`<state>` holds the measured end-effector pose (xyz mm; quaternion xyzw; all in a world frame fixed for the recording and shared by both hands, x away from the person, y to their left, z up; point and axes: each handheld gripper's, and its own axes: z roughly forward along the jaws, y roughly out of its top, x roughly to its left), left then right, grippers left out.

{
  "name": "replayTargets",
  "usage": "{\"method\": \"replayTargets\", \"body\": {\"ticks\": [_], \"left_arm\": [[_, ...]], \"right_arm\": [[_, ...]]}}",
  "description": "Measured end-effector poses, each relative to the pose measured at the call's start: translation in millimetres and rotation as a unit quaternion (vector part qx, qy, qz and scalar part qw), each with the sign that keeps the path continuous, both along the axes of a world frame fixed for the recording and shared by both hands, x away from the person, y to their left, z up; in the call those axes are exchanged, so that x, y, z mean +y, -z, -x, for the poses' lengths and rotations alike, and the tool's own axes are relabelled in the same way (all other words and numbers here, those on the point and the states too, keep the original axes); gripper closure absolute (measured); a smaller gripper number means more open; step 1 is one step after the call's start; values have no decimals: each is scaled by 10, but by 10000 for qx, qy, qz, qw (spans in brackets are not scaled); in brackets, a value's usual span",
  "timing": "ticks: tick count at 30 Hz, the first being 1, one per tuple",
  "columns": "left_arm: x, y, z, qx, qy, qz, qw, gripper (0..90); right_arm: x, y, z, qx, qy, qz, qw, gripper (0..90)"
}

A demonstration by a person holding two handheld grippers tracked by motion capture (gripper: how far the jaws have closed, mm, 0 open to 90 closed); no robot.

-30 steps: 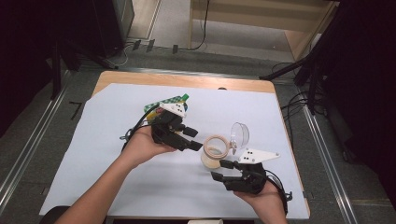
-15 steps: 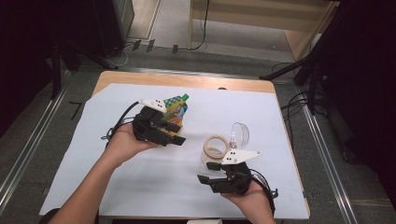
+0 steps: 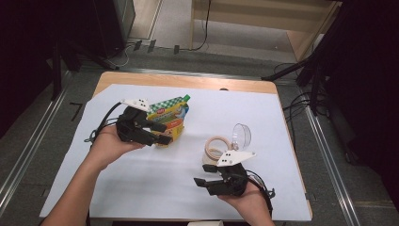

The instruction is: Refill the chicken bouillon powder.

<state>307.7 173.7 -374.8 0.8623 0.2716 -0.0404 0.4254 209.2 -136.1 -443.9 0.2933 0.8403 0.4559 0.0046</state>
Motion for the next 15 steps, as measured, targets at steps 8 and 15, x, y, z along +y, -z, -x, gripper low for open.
{"method": "replayTargets", "body": {"ticks": [8,15], "left_arm": [[214,-29,90,4,-193,-20,9998,437],[420,-11,110,34,-442,-133,9989,439]], "right_arm": [[-9,3,12,-13,2,17,10000,464],[-9,13,9,-46,22,22,10000,462]]}}
